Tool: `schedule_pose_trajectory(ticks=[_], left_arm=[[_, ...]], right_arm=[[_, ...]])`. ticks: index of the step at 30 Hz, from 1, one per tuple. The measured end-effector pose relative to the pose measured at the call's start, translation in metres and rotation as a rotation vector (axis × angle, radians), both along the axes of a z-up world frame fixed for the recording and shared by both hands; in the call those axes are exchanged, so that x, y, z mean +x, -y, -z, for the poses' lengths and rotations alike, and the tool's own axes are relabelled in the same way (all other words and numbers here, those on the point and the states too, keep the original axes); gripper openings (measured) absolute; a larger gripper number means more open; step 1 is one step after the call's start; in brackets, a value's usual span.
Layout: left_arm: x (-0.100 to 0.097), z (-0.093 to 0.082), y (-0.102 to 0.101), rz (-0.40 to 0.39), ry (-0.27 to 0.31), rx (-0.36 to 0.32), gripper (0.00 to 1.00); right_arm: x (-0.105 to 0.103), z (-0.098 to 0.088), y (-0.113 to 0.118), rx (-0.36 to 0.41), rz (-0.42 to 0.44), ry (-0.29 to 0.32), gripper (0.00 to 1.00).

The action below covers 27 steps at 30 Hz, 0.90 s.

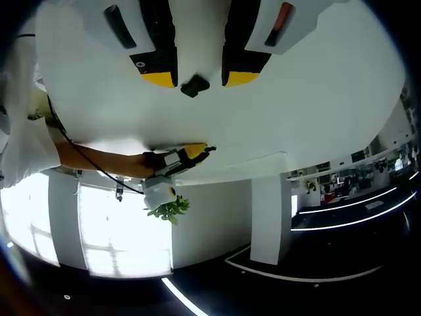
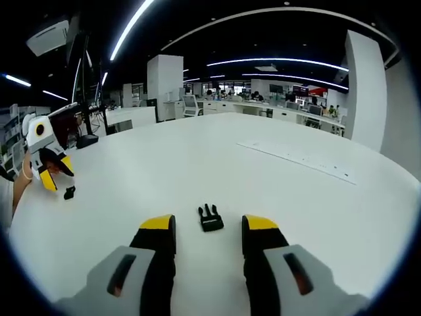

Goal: Snap the two parts of the plastic buckle together until the buckle closes and remains connected.

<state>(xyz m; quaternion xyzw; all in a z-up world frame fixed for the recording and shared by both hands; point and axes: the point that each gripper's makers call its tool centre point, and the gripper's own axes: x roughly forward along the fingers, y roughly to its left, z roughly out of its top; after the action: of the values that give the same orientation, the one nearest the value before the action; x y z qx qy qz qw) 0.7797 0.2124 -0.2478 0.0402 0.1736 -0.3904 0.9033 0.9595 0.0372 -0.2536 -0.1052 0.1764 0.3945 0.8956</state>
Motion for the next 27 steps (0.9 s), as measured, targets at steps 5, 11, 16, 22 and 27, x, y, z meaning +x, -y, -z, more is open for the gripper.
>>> schedule_pose_trajectory(ticks=[5, 11, 16, 22, 27], left_arm=[[-0.0001, -0.0003, -0.0002, -0.001, 0.001, -0.001, 0.26], [-0.0001, -0.0011, -0.0002, 0.001, 0.002, -0.004, 0.26], [-0.0001, -0.0011, 0.0002, 0.004, 0.001, -0.004, 0.26], [0.0002, -0.0015, 0.0, 0.004, 0.002, -0.007, 0.26], [0.0009, -0.0016, -0.0002, 0.004, 0.001, -0.009, 0.26]], right_arm=[[0.0002, 0.0001, -0.0002, 0.005, 0.001, 0.002, 0.32], [-0.0016, 0.001, -0.0017, 0.006, -0.008, 0.001, 0.26], [-0.0007, 0.0017, -0.0016, 0.007, -0.008, 0.006, 0.18], [0.0006, 0.0021, -0.0017, 0.005, -0.007, 0.008, 0.13], [0.0021, 0.002, -0.0009, 0.004, -0.001, -0.001, 0.13]])
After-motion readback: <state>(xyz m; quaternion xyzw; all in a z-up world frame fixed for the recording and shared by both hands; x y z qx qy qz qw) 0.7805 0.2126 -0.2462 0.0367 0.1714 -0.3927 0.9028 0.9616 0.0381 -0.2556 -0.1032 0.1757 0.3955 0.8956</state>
